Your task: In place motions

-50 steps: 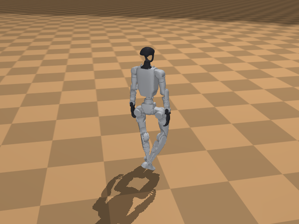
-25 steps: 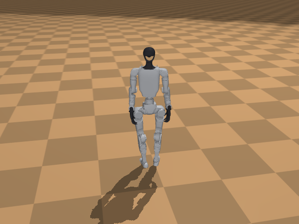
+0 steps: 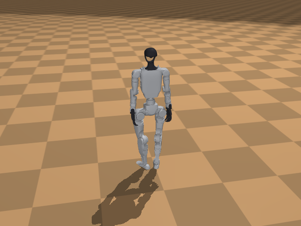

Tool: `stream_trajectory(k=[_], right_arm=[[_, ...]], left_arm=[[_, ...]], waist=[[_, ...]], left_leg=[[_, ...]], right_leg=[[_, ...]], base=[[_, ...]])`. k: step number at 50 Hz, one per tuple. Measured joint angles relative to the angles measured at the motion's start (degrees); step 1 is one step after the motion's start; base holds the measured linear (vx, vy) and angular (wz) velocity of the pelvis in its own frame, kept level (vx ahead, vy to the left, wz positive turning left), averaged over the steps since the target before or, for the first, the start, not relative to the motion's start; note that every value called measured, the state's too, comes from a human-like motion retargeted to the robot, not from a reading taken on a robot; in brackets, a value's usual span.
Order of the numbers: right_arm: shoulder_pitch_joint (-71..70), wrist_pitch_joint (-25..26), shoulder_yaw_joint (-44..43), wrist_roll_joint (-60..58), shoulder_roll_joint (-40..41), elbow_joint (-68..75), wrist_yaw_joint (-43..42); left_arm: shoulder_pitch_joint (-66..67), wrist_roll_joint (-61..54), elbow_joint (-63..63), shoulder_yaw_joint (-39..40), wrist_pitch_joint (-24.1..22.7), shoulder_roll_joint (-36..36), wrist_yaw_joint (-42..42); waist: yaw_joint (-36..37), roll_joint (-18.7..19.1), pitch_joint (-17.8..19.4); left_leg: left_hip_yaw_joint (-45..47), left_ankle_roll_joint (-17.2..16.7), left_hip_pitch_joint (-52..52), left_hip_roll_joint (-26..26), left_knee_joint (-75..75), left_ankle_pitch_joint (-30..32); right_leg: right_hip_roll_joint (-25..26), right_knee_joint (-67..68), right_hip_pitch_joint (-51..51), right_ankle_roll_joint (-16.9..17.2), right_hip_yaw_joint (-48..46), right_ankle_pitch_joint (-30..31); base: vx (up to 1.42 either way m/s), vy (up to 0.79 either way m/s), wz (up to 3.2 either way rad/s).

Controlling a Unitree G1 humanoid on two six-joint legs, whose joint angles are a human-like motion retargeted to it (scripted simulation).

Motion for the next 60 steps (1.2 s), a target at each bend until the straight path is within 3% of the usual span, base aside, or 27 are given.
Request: stream_trajectory(k=[14,41,50,60], right_arm=[[0.7,0.1,0.7,0.2,0.6,1.1,0.3],[0.1,-0.8,2.1,0.0,1.1,-0.4,1.1],[0.5,-0.4,2.0,-0.1,0.8,1.0,0.4],[0.1,-0.6,1.9,-0.4,0.9,0.1,1.0]], left_arm=[[0.6,-2.5,1.0,4.6,0.9,0.7,-1.9],[0.3,-2.4,1.0,4.8,0.8,0.3,-2.1],[0.6,-2.3,1.3,5.2,0.8,0.3,-1.8],[0.9,-2.3,1.7,5.3,0.9,0.5,-1.6]], waist=[[-2.7,0.6,-1.9],[-3.5,0.6,-2.5],[1.5,0.3,-3.1],[-3.1,0.8,-2.9]], left_leg=[[-0.6,-0.4,2.4,-0.9,-3.2,-0.4],[1.8,0.0,3.5,-1.4,-3.8,-1.4],[7.2,-0.5,3.9,-0.7,-4.0,-2.1],[3.2,-0.1,3.5,-1.2,-3.9,-1.6]], right_leg=[[-0.1,0.2,0.0,0.4,-1.5,1.3],[-0.5,0.5,-0.3,0.4,0.4,3.8],[0.2,1.1,-0.6,0.6,5.8,3.9],[-0.4,0.8,-0.7,0.3,1.8,4.9]], base=[[0.11,-0.04,0.02],[0.01,0.00,-0.05],[0.01,0.00,-0.50],[0.00,0.00,0.33]])
